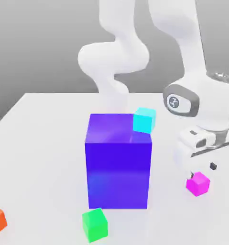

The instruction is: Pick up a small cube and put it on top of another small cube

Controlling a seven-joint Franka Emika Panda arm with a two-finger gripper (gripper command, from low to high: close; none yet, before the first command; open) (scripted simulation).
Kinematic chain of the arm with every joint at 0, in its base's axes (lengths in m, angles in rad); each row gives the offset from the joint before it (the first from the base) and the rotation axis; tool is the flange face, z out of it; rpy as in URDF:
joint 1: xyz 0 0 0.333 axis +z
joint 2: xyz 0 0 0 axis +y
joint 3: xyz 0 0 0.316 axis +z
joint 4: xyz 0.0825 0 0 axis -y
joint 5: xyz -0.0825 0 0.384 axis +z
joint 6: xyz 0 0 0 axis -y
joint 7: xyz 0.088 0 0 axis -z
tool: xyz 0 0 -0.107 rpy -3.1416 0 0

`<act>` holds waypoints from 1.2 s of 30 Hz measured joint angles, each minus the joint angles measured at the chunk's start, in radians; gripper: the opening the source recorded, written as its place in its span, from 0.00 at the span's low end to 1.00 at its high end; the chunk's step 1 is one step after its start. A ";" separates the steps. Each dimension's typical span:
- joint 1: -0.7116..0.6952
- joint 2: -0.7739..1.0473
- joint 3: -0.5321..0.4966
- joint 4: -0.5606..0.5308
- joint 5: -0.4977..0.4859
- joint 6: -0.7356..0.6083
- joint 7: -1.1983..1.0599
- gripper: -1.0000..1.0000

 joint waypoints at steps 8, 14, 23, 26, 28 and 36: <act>0.072 0.065 -0.084 0.015 -0.053 0.052 0.041 0.00; -0.047 -0.109 0.080 -0.028 0.141 -0.076 -0.106 0.00; -0.221 -0.197 0.053 0.014 0.345 -0.209 -0.476 0.00; -0.310 -0.201 0.013 0.044 0.355 -0.241 -0.595 0.00; -0.375 -0.201 -0.019 0.064 0.348 -0.261 -0.669 0.00; -0.609 -0.187 -0.122 0.143 0.319 -0.318 -0.951 0.00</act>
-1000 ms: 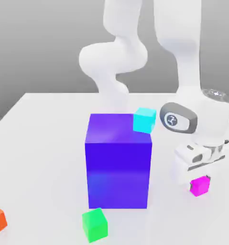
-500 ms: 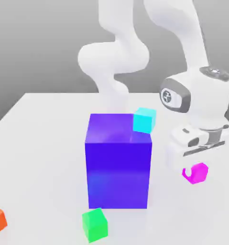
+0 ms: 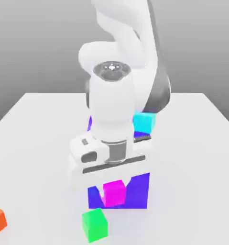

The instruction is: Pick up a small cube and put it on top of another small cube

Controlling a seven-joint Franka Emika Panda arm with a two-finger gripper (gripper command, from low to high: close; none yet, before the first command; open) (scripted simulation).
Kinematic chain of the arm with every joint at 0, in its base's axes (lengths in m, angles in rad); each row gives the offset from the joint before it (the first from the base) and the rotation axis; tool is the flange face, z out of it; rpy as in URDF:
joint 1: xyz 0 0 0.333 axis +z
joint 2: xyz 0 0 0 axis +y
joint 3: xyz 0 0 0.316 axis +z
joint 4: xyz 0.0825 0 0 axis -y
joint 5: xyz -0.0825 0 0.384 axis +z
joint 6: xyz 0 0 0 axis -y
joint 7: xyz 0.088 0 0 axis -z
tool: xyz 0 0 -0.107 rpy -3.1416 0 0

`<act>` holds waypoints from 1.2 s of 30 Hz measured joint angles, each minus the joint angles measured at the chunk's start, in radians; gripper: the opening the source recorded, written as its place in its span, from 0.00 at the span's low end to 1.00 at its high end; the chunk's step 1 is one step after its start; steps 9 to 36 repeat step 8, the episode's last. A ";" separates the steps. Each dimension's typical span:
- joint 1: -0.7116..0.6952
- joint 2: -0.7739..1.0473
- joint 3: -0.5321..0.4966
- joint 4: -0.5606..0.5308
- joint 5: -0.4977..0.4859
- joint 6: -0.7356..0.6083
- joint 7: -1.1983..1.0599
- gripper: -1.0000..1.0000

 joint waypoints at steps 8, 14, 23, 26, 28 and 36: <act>0.012 0.150 -0.025 0.013 -0.041 0.136 0.011 1.00; 0.012 0.150 -0.025 0.013 -0.041 0.136 0.011 1.00; 0.012 0.150 -0.025 0.013 -0.041 0.136 0.011 1.00; 0.012 0.150 -0.025 0.013 -0.041 0.136 0.011 1.00; 0.012 0.150 -0.025 0.013 -0.041 0.136 0.011 1.00; 0.012 0.150 -0.025 0.013 -0.041 0.136 0.011 1.00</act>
